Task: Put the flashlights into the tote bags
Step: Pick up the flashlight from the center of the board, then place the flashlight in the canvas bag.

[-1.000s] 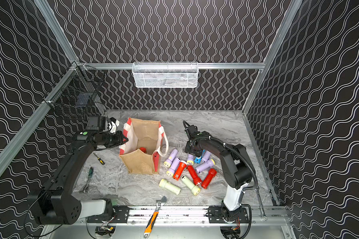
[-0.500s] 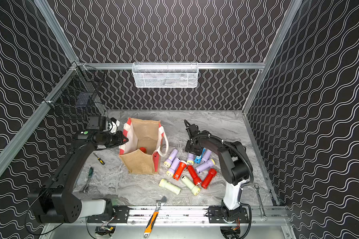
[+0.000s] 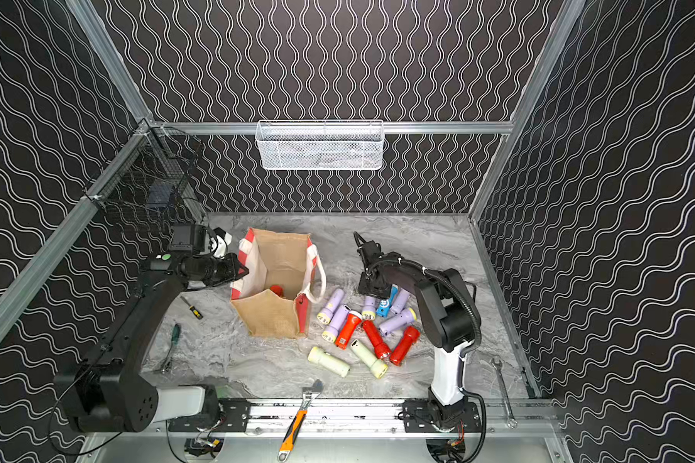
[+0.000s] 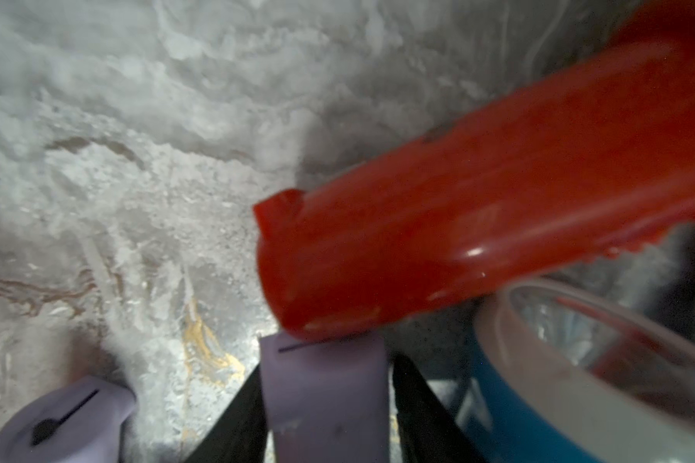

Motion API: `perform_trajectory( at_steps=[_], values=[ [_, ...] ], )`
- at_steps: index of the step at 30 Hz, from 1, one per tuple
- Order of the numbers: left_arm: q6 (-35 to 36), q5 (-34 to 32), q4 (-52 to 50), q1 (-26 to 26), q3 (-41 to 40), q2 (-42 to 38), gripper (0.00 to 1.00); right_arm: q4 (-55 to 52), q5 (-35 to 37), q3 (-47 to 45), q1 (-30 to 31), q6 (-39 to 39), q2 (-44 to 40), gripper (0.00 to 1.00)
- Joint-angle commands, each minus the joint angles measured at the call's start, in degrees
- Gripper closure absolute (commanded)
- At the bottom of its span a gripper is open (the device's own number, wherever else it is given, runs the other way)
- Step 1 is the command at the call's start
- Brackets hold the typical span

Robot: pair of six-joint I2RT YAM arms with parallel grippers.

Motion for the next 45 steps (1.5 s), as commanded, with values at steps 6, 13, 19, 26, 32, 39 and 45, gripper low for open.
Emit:
perform_trajectory(
  at_steps=[6, 13, 19, 26, 32, 39, 45],
  values=[
    [1.0, 0.1, 0.8, -0.1, 0.6, 0.6, 0.83, 0.4, 0.5, -0.2, 0.0, -1.4, -1.0, 0.63],
    [1.0, -0.1, 0.9, -0.1, 0.5, 0.3, 0.83, -2.2, 0.2, 2.1, 0.0, -1.5, -4.4, 0.67],
    [0.8, 0.1, 0.9, -0.1, 0.5, 0.1, 0.83, -1.6, -7.5, 5.2, 0.0, -7.4, -8.1, 0.67],
    [0.6, 0.5, 1.0, -0.1, 0.7, -0.2, 0.83, 6.2, -30.1, 4.6, -0.1, -12.8, -15.5, 0.67],
    [0.3, 0.4, 1.0, 0.0, 0.7, -0.8, 0.83, 8.9, -41.8, 7.1, -0.1, -12.7, -18.8, 0.68],
    [0.6, 0.2, 0.7, 0.0, 0.8, -1.4, 0.83, 11.3, -50.5, 14.9, -0.1, -9.2, -17.0, 0.70],
    [0.5, 0.8, 1.0, 0.0, 1.0, -2.2, 0.83, 38.3, -63.8, 10.4, 0.2, 8.8, -15.6, 0.69]
  ],
)
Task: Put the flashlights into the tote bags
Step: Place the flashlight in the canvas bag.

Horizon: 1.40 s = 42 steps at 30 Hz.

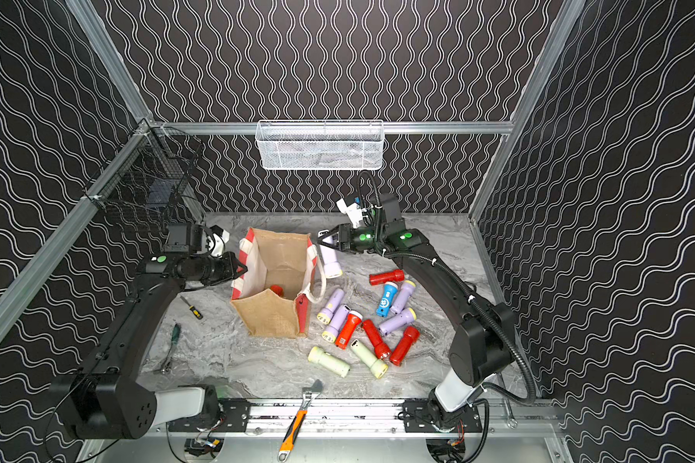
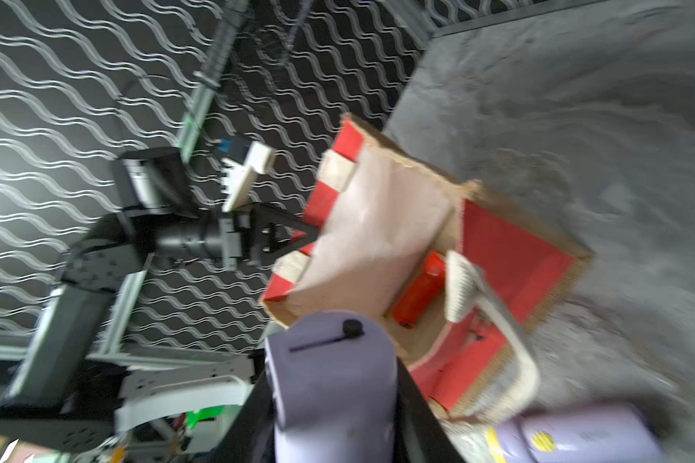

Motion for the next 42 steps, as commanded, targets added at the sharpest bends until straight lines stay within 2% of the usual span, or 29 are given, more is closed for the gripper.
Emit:
perform_trajectory(
  at_steps=[1, 3, 6, 8, 15, 23, 28, 31, 34, 42],
  values=[
    [0.6, 0.8, 1.0, 0.0, 0.4, -0.2, 0.83, 21.5, -9.8, -1.7, 0.5, 14.5, 1.7, 0.69],
    [0.6, 1.1, 1.0, -0.1, 0.3, -0.1, 0.83, 19.9, -8.9, 0.7, 2.0, 14.3, 4.0, 0.69],
    [0.6, 1.2, 1.1, -0.1, 0.3, -0.4, 0.83, 3.2, -1.6, 10.4, 6.1, 2.9, 8.4, 0.70],
    [0.5, 1.4, 1.3, 0.0, 0.3, -0.5, 0.83, -2.2, 2.8, 15.9, 8.6, 0.2, 11.5, 0.70],
    [0.0, 2.6, 1.6, -0.1, 0.0, -0.5, 0.83, 1.5, 12.3, 21.3, 12.6, 7.5, 20.1, 0.71],
    [-0.1, 2.6, 1.7, 0.0, 0.1, -0.3, 0.83, -6.8, 23.1, 26.1, 16.1, 9.1, 26.0, 0.73],
    [-0.4, 3.2, 2.1, -0.1, 0.0, -0.1, 0.83, -15.8, 36.6, 28.2, 18.6, 8.9, 27.1, 0.72],
    [-0.3, 2.5, 1.6, -0.1, 0.6, 0.6, 0.83, -22.0, 41.9, 31.7, 20.5, 6.4, 29.9, 0.71],
    [-0.3, 2.4, 1.7, 0.0, 0.5, 0.5, 0.83, -26.6, 42.4, 34.7, 21.1, 6.1, 33.4, 0.72],
    [-0.4, 1.8, 1.7, 0.0, 0.0, -0.1, 0.83, -33.1, 45.6, 33.6, 21.9, 5.2, 37.1, 0.72]
  ],
)
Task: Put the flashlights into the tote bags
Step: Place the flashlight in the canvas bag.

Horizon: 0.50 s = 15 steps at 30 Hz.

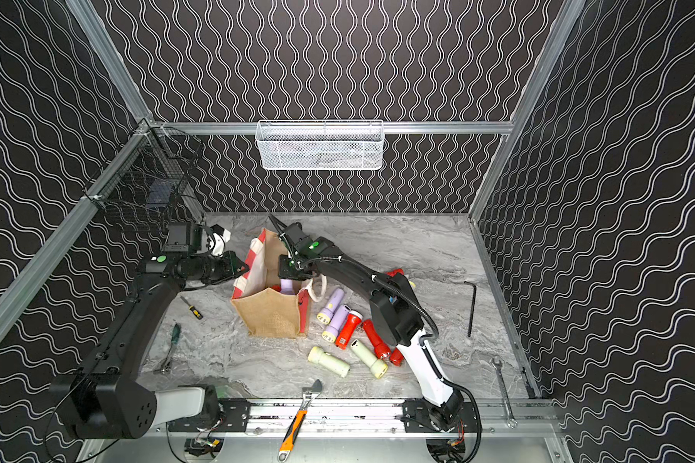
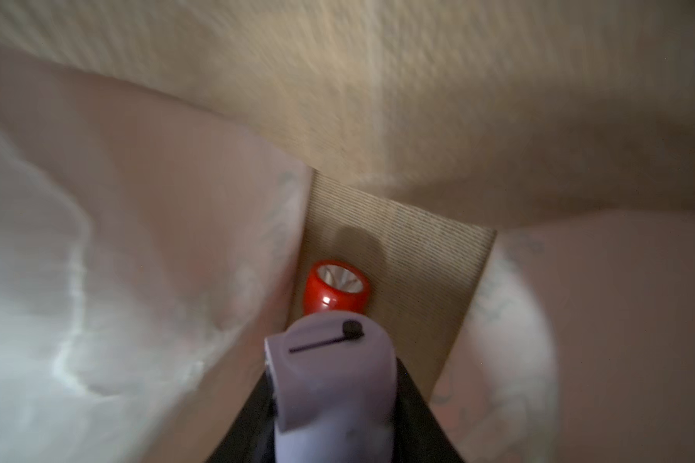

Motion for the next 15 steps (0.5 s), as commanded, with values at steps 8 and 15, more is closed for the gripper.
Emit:
perform_trajectory(
  at_steps=[8, 15],
  values=[
    [-0.2, 0.0, 1.5, -0.1, -0.6, -0.5, 0.83, -8.7, 2.5, 0.1, 0.6, -1.1, 3.9, 0.71],
    [0.0, 0.3, 1.5, -0.4, -0.9, -0.4, 0.84, -12.0, 3.2, 2.6, 1.7, -4.5, 7.0, 0.71]
  ],
)
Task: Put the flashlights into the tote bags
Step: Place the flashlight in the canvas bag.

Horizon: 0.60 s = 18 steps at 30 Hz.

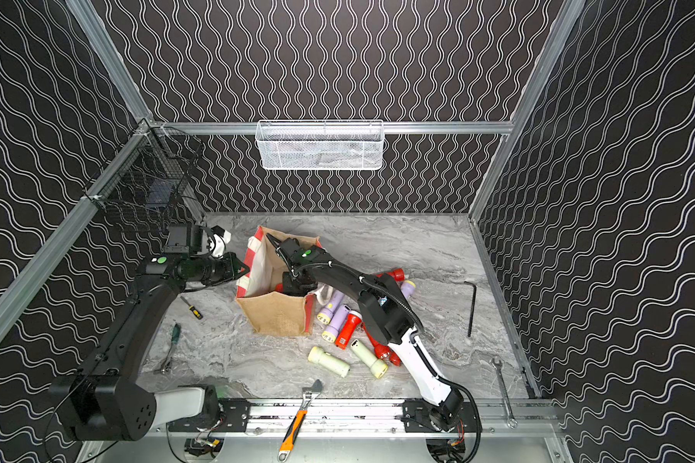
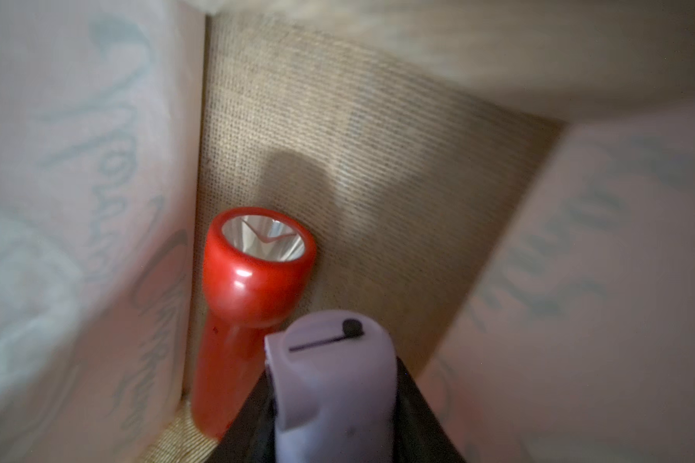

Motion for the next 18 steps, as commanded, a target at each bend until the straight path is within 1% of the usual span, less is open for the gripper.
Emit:
perform_trajectory(
  at_steps=[1, 7, 13, 18],
  values=[
    [-0.1, 0.3, 1.5, -0.2, -0.2, -0.2, 0.84, -4.5, 1.5, 1.3, 0.3, -2.6, 1.4, 0.71],
    [-0.1, -0.1, 1.4, -0.1, -0.2, -0.2, 0.84, -5.4, 2.3, -1.2, 0.3, -4.1, 2.3, 0.71],
    [0.0, -0.5, 1.2, -0.1, -0.2, -0.2, 0.83, -6.3, 2.5, 1.3, 0.4, -5.3, 4.6, 0.67],
    [0.1, -1.0, 1.1, -0.2, -0.3, -0.3, 0.83, -7.3, 1.3, 3.3, 0.3, -5.7, 6.9, 0.64]
  ],
)
